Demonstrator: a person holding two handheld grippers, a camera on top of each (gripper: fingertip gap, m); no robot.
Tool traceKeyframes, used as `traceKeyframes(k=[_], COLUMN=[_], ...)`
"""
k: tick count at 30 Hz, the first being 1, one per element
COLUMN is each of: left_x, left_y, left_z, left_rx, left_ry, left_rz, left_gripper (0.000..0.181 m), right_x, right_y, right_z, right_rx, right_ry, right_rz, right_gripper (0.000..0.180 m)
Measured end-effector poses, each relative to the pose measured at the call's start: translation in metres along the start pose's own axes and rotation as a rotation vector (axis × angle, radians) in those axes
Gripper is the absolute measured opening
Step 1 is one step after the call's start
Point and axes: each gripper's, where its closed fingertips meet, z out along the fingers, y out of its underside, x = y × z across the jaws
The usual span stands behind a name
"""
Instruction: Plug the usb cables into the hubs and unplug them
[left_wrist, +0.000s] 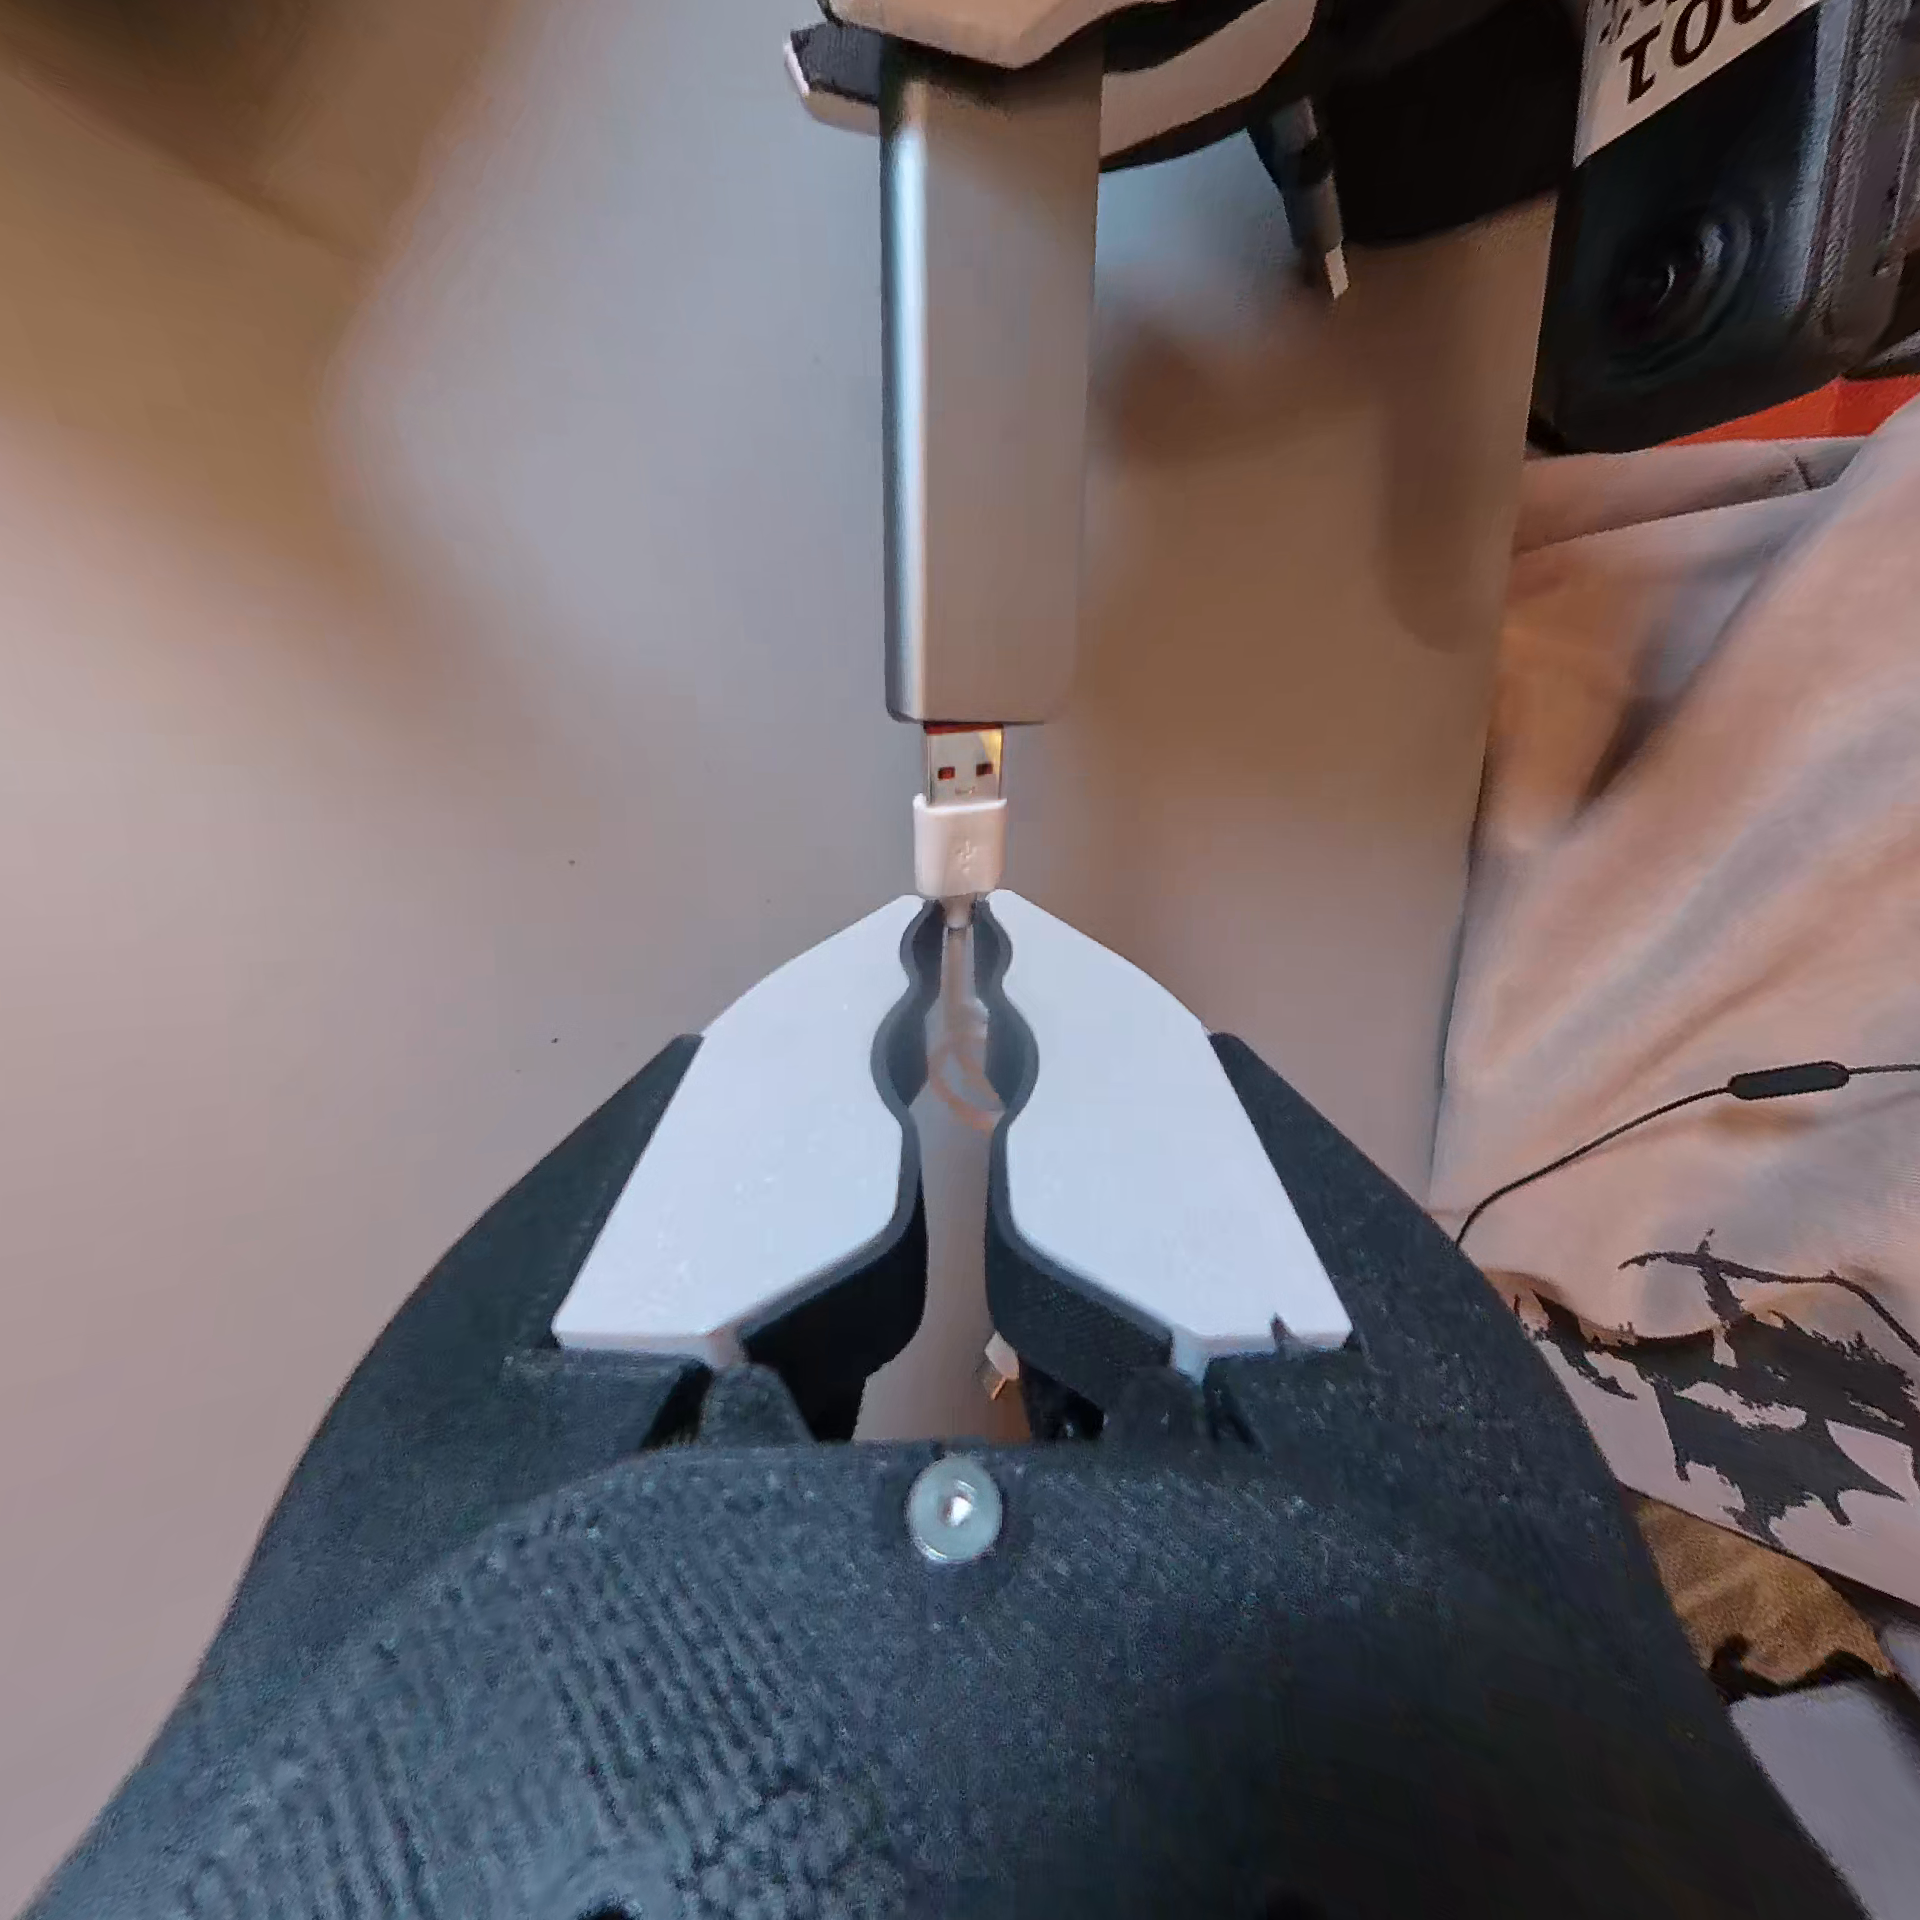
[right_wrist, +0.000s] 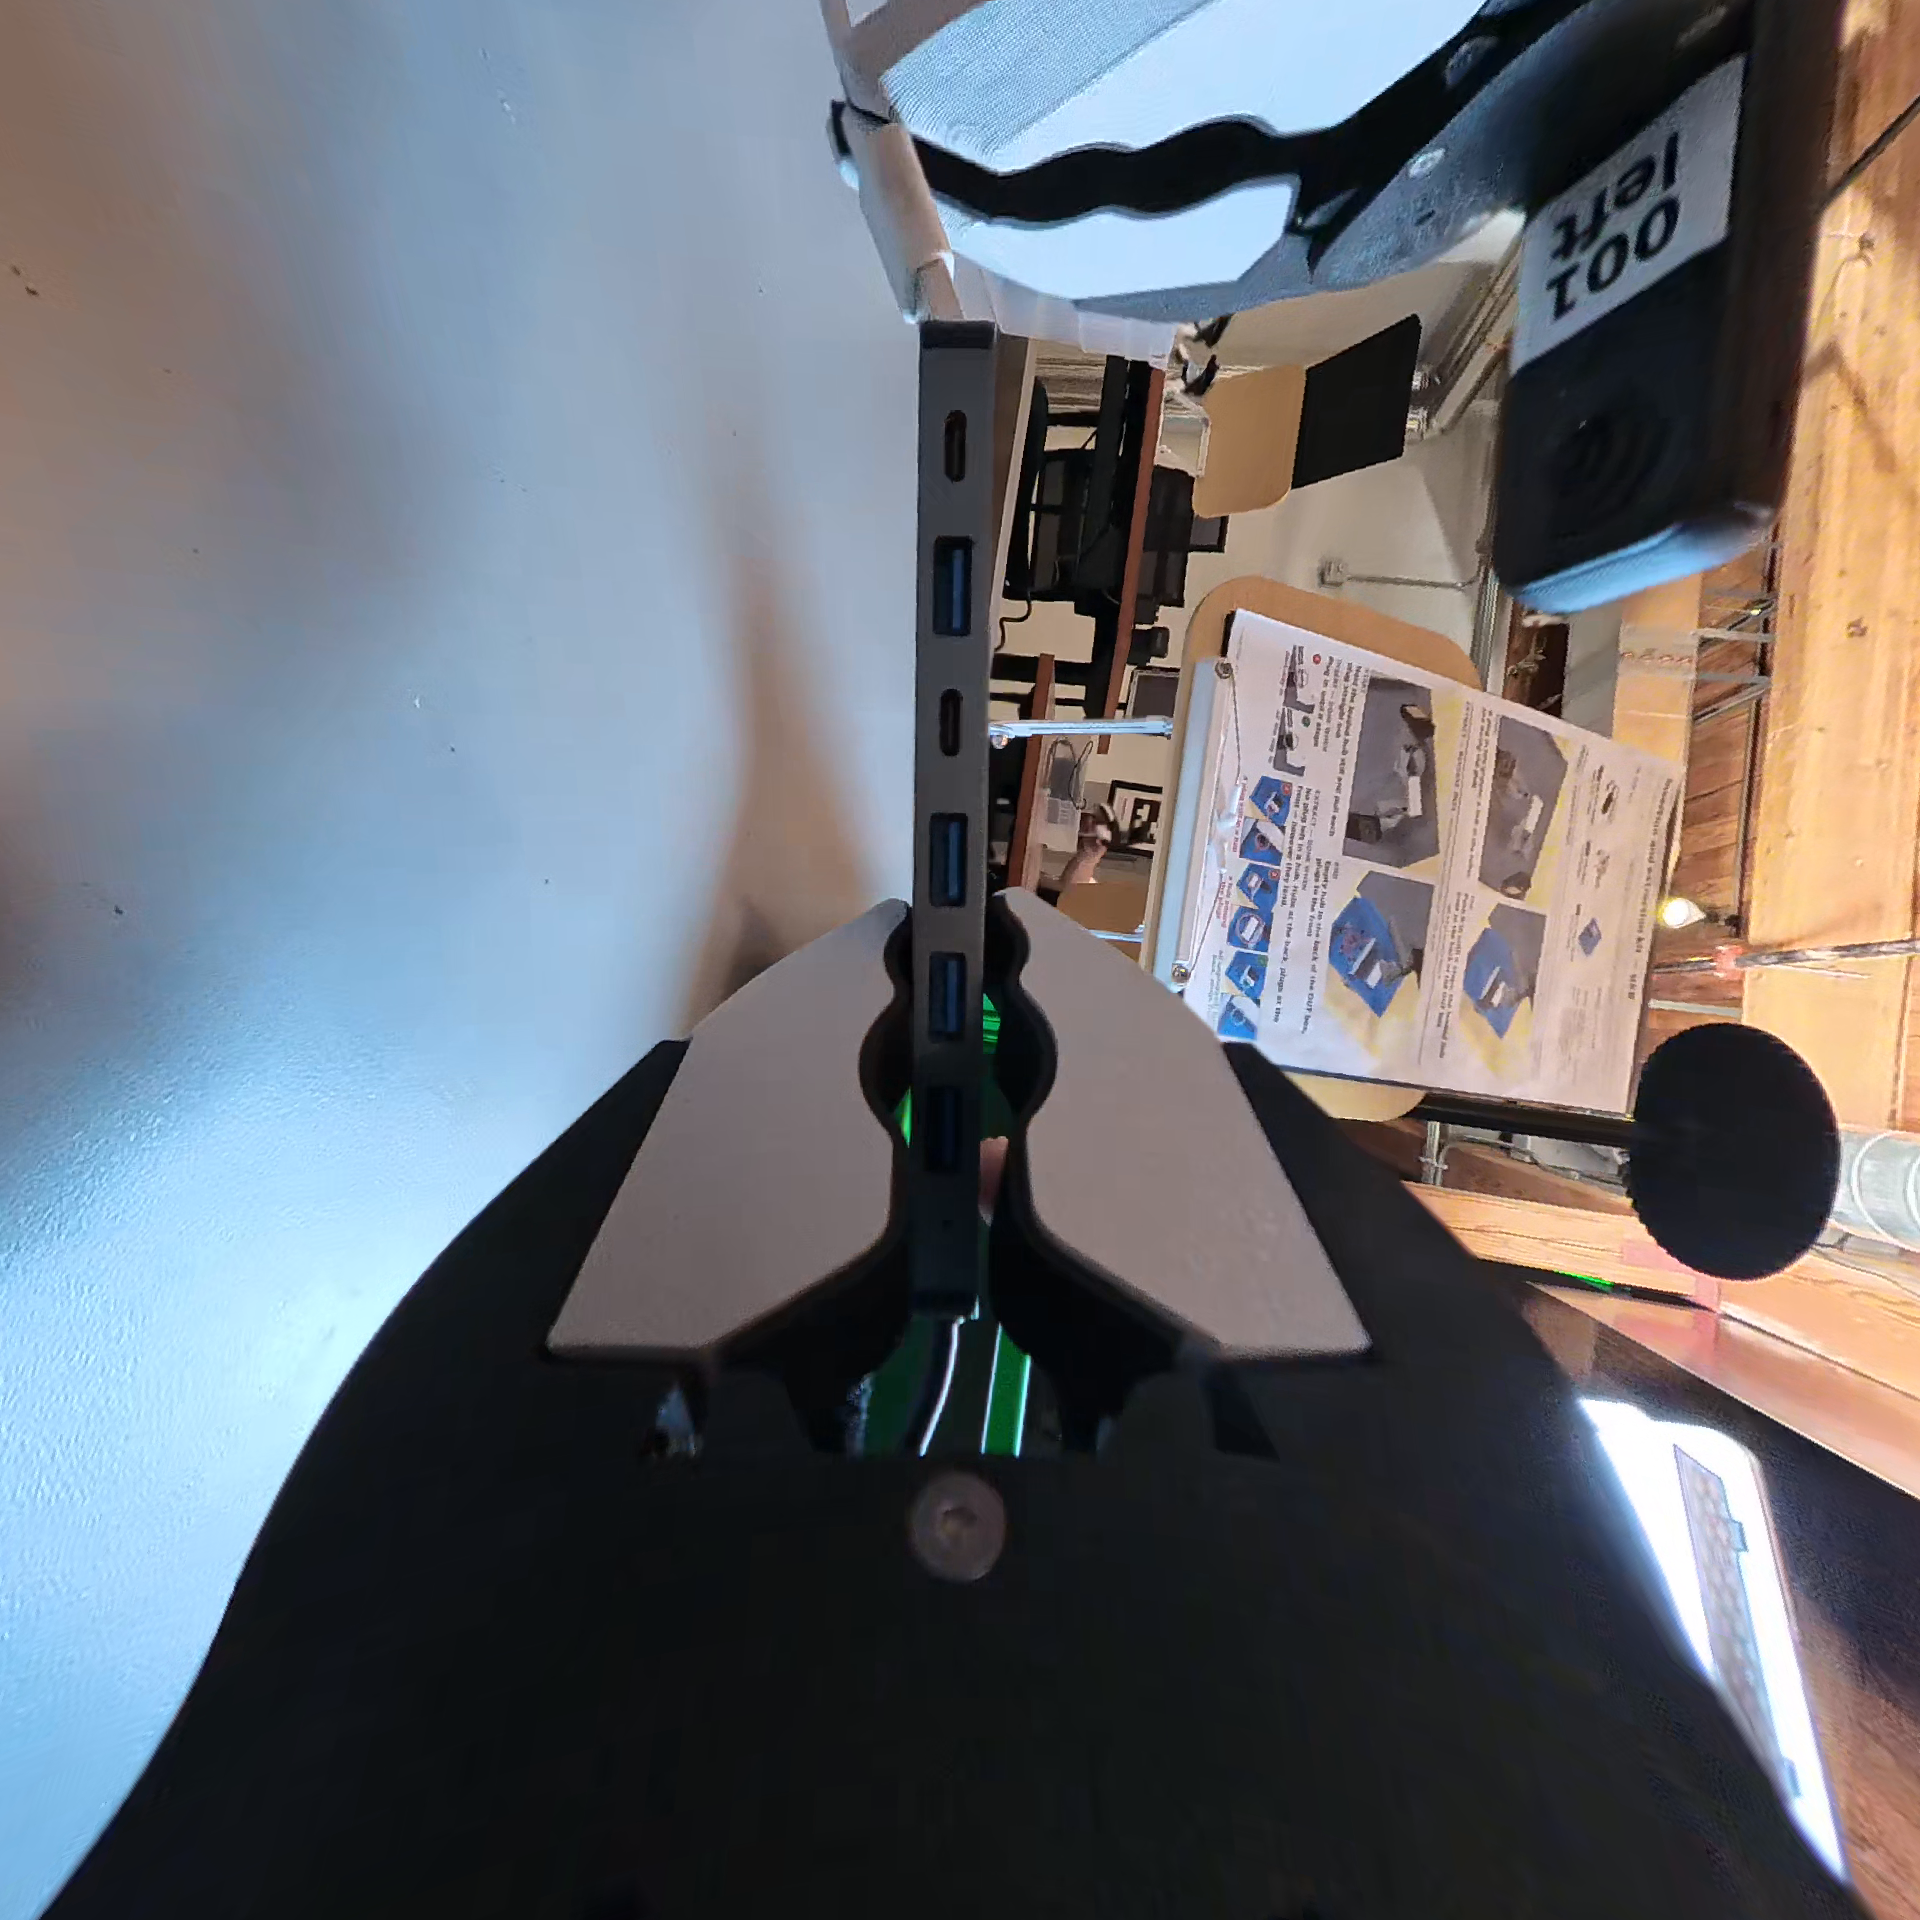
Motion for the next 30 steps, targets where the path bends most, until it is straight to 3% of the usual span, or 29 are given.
traceKeyframes(k=[13,21,25,30], left_x=[0.018,0.022,0.022,0.018], left_y=[-0.007,0.003,0.005,-0.001], left_z=[-0.006,-0.01,-0.018,-0.025], left_rx=[-0.129,-0.214,-0.248,-0.195], left_ry=[-0.006,0.029,0.041,0.058], left_rz=[0.047,-0.069,-0.112,-0.167], left_gripper=[0.006,0.006,0.006,0.006], right_x=[0.005,0.009,0.009,0.015], right_y=[0.001,-0.01,-0.011,-0.009], right_z=[-0.005,-0.004,0.004,0.003], right_rx=[0.009,0.02,-0.055,-0.061], right_ry=[0.032,0.034,-0.002,-0.014], right_rz=[-0.008,-0.062,-0.1,-0.094], right_gripper=[0.011,0.011,0.011,0.011])
